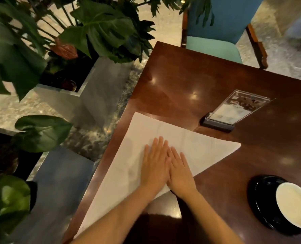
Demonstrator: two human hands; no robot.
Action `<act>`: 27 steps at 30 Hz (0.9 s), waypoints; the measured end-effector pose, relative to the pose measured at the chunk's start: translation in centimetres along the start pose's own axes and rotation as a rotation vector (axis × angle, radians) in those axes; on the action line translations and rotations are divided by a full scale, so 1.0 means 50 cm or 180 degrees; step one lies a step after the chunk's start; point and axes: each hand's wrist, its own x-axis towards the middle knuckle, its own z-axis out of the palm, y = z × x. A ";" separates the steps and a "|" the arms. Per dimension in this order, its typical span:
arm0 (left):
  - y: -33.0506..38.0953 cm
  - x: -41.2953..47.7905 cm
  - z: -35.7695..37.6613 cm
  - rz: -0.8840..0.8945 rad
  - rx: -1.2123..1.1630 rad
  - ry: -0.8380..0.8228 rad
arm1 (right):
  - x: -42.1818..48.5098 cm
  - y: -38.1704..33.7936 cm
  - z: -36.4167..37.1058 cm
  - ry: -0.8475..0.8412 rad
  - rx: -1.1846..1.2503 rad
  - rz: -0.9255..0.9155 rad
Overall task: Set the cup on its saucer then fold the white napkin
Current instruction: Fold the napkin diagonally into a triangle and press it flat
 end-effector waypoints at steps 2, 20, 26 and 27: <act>0.015 -0.052 0.020 -0.0159 0.0030 -0.0196 | -0.001 0.008 0.005 0.0058 -0.0185 -0.0035; -0.231 -0.304 -0.027 0.0148 0.0542 -0.0528 | -0.001 0.003 -0.009 -0.0081 -0.0313 -0.0069; -0.303 -0.347 -0.062 0.0908 0.0948 -0.0751 | -0.035 0.062 -0.026 -0.0250 -0.0283 -0.0067; -0.306 -0.347 -0.065 0.0932 0.1010 -0.0782 | -0.044 0.077 -0.030 -0.0290 -0.0299 -0.0030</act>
